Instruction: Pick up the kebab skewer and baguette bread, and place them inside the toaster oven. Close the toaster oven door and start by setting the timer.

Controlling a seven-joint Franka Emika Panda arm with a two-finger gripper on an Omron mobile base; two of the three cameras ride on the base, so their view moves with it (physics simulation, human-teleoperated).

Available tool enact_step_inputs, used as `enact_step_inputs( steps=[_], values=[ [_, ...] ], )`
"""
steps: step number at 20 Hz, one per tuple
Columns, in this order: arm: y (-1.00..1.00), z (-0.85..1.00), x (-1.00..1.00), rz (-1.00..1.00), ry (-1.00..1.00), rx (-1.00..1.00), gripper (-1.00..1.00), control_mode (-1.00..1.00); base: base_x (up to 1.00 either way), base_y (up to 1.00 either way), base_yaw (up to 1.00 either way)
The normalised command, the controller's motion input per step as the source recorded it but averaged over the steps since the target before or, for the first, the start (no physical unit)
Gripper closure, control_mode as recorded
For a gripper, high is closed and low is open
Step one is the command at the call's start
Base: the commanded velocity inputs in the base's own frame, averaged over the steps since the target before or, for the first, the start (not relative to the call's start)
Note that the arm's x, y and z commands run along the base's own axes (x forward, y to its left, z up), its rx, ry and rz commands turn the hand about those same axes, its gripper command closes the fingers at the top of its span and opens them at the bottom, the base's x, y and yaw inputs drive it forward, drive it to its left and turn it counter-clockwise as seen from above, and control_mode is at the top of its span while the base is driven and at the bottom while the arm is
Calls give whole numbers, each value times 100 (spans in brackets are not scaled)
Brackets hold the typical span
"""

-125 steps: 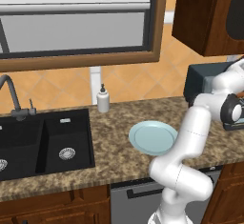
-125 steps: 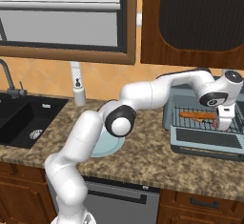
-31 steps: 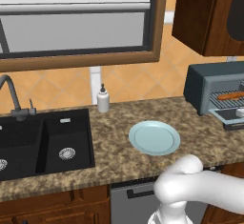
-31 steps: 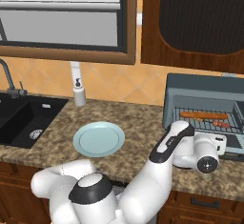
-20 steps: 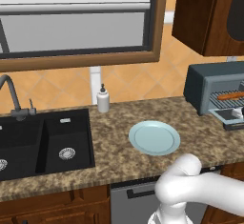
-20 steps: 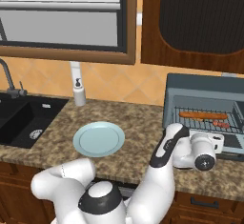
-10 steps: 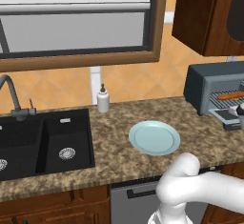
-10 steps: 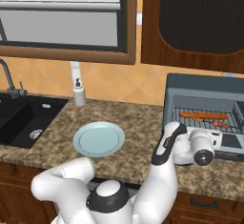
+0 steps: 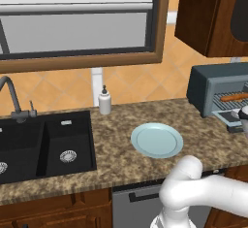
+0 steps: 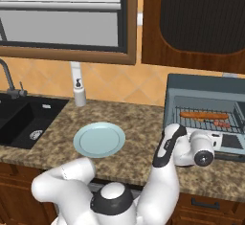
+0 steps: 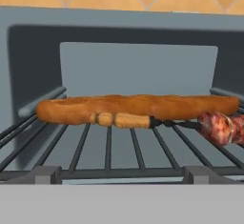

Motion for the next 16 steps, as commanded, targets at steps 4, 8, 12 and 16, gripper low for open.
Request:
enact_step_inputs(
  steps=[4,8,12,16],
  values=[
    [0,0,20,0,0,0,-100,-100,0,0,0],
    [0,0,22,0,1,0,-100,-100,0,0,0],
    [0,0,21,0,1,0,-100,-100,0,0,0],
    [0,0,19,0,0,0,-100,-100,0,0,0]
  ],
)
